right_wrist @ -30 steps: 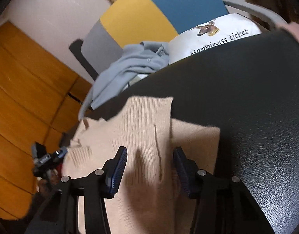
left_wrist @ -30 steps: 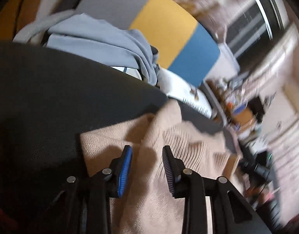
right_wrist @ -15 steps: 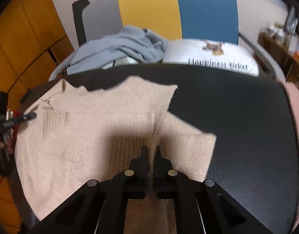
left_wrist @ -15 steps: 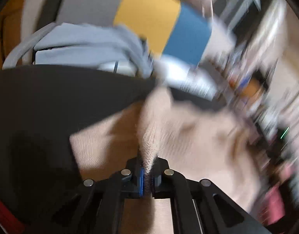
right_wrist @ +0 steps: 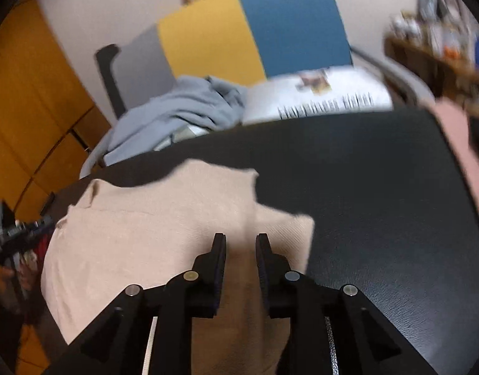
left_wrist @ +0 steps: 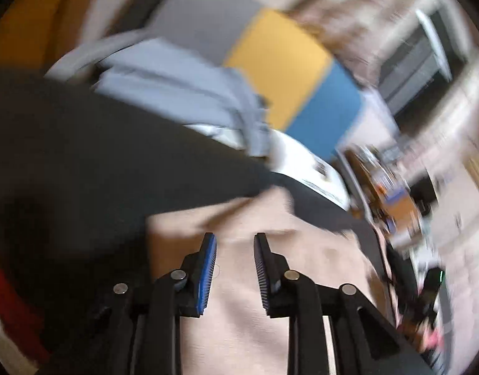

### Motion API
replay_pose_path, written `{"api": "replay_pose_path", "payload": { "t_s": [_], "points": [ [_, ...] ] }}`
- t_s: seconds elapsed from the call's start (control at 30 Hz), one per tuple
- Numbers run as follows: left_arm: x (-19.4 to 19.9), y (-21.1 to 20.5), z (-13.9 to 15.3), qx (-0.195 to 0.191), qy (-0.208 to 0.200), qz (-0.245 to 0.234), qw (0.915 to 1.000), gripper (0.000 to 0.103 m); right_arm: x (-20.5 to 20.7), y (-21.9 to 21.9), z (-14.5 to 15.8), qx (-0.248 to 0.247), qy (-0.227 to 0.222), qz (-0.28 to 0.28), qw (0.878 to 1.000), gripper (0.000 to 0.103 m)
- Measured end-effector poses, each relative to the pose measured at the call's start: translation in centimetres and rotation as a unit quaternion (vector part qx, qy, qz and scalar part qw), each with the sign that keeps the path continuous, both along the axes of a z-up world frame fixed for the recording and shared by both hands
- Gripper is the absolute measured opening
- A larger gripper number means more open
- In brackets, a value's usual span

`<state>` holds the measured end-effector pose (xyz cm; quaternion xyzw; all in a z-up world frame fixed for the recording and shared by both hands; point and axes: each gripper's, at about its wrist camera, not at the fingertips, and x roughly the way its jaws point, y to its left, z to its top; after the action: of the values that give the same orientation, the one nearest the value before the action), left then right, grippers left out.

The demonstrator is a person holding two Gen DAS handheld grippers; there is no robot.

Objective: Fold clothes

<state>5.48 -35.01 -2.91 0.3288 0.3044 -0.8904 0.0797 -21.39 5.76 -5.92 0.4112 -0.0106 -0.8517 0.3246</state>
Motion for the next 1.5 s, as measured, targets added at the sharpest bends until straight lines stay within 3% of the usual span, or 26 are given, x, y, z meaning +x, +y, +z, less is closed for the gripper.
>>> {"api": "replay_pose_path", "payload": {
  "t_s": [0.07, 0.13, 0.23, 0.27, 0.4, 0.53, 0.63, 0.77, 0.87, 0.97, 1.03, 1.13, 1.2, 1.23, 1.27, 1.3, 1.33, 1.5],
  "points": [
    [-2.5, 2.3, -0.3, -0.033, -0.027, -0.065, 0.997, 0.025, 1.1, -1.5, 0.9, 0.003, 0.016, 0.029, 0.999, 0.031],
    [-4.7, 3.6, -1.8, -0.041, -0.062, -0.113, 0.9908, 0.025, 1.9, -3.4, 1.1, 0.011, 0.021, 0.057, 0.998, 0.045],
    [-7.6, 3.4, -3.7, -0.018, -0.088, -0.135, 0.9868, 0.025, 2.7, -6.3, 0.5, 0.016, 0.014, 0.093, 0.995, 0.048],
    [-8.3, 2.7, -4.2, 0.01, -0.085, -0.136, 0.987, 0.026, 2.9, -7.1, 0.0, 0.019, 0.01, 0.1, 0.995, 0.048],
    [-8.7, -2.1, -5.5, 0.101, -0.061, -0.052, 0.9917, 0.025, 3.4, -8.4, -2.9, 0.013, -0.008, 0.106, 0.994, 0.049],
    [-5.9, -5.3, -5.1, 0.104, -0.025, 0.044, 0.9933, 0.026, 3.6, -6.8, -4.0, -0.046, -0.017, 0.087, 0.995, 0.05],
    [-3.3, -6.9, -4.5, 0.099, 0.007, 0.103, 0.9897, 0.027, 3.3, -6.1, -4.1, -0.075, -0.033, 0.079, 0.993, 0.049],
    [-3.1, -2.7, -2.8, 0.001, -0.003, -0.005, 1.0, 0.032, 3.2, -6.2, -3.1, -0.068, -0.043, 0.083, 0.993, 0.049],
    [-4.6, 1.4, -1.8, -0.079, -0.028, -0.087, 0.9927, 0.038, 3.4, -6.4, -1.2, -0.032, 0.002, 0.09, 0.995, 0.049],
    [-6.4, 2.5, -2.9, -0.098, -0.067, -0.126, 0.9848, 0.045, 2.6, -6.9, 0.0, 0.003, 0.027, 0.095, 0.995, 0.049],
    [-6.9, 2.7, -3.8, -0.104, -0.089, -0.136, 0.9813, 0.046, 1.6, -7.2, 0.0, 0.031, 0.035, 0.089, 0.995, 0.049],
    [-6.6, 2.9, -3.6, -0.112, -0.086, -0.134, 0.9808, 0.048, -0.3, -7.3, -1.1, 0.058, 0.015, 0.078, 0.995, 0.049],
    [-5.9, 2.9, -3.3, -0.114, -0.086, -0.13, 0.9811, 0.043, -1.1, -7.3, -1.9, 0.072, 0.004, 0.073, 0.995, 0.049],
    [-5.6, 2.8, -3.3, -0.117, -0.087, -0.124, 0.9814, 0.035, -1.0, -7.4, -2.0, 0.081, 0.009, 0.069, 0.994, 0.038],
    [-5.4, 2.8, -3.3, -0.121, -0.088, -0.117, 0.9818, 0.01, -0.9, -7.4, -2.2, 0.09, 0.014, 0.065, 0.994, 0.03],
    [-5.3, 2.7, -3.3, -0.125, -0.089, -0.109, 0.9821, 0.005, -0.8, -7.5, -2.3, 0.099, 0.019, 0.061, 0.993, 0.017],
    [-4.9, 2.7, -3.2, -0.128, -0.082, -0.1, 0.9833, 0.004, -0.7, -7.5, -2.5, 0.108, 0.023, 0.057, 0.992, 0.007],
    [-2.6, 3.2, -1.2, -0.135, -0.014, -0.055, 0.9893, 0.003, 0.7, -7.8, -1.6, 0.124, 0.06, 0.053, 0.989, 0.005]
  ]
}}
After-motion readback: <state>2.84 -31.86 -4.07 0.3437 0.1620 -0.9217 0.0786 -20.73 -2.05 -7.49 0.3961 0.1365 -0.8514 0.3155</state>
